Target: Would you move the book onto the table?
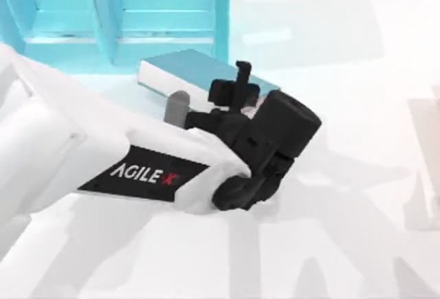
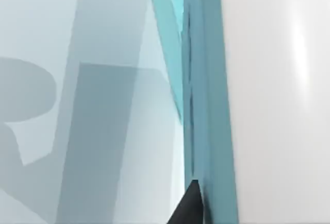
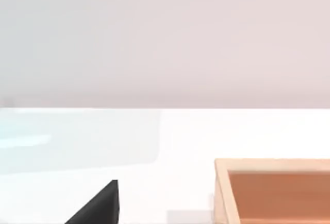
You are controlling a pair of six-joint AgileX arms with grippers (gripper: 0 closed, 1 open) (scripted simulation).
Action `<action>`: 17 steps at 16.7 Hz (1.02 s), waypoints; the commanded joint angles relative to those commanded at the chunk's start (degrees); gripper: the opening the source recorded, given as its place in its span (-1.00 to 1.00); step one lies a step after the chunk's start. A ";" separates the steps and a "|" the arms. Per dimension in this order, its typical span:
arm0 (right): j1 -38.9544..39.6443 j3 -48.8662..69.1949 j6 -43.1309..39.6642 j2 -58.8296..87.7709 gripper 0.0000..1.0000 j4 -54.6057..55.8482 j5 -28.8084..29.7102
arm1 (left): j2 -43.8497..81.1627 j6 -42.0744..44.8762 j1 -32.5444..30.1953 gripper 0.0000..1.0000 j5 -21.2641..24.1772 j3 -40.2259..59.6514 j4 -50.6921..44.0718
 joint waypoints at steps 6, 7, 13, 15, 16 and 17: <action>0.00 0.00 0.00 0.00 1.00 0.00 0.00 | 2.04 -12.34 -11.24 -1.00 -10.28 6.63 2.06; 0.00 0.00 0.00 0.00 1.00 0.00 0.00 | 2.04 -12.34 -11.24 -1.00 -10.28 6.63 2.06; 0.00 0.00 0.00 0.00 1.00 0.00 0.00 | 1.74 -12.68 -11.39 -1.00 -10.36 6.33 1.62; 0.00 0.00 0.00 0.00 1.00 0.00 0.00 | 1.58 -13.26 -11.85 -1.00 -10.78 6.31 1.09; 0.00 0.00 0.00 0.00 1.00 0.00 0.00 | 1.58 -13.26 -11.86 -1.00 -10.78 6.31 1.09; 0.00 0.00 0.00 0.00 1.00 0.00 0.00 | 1.58 -13.26 -11.86 -1.00 -10.78 6.31 1.09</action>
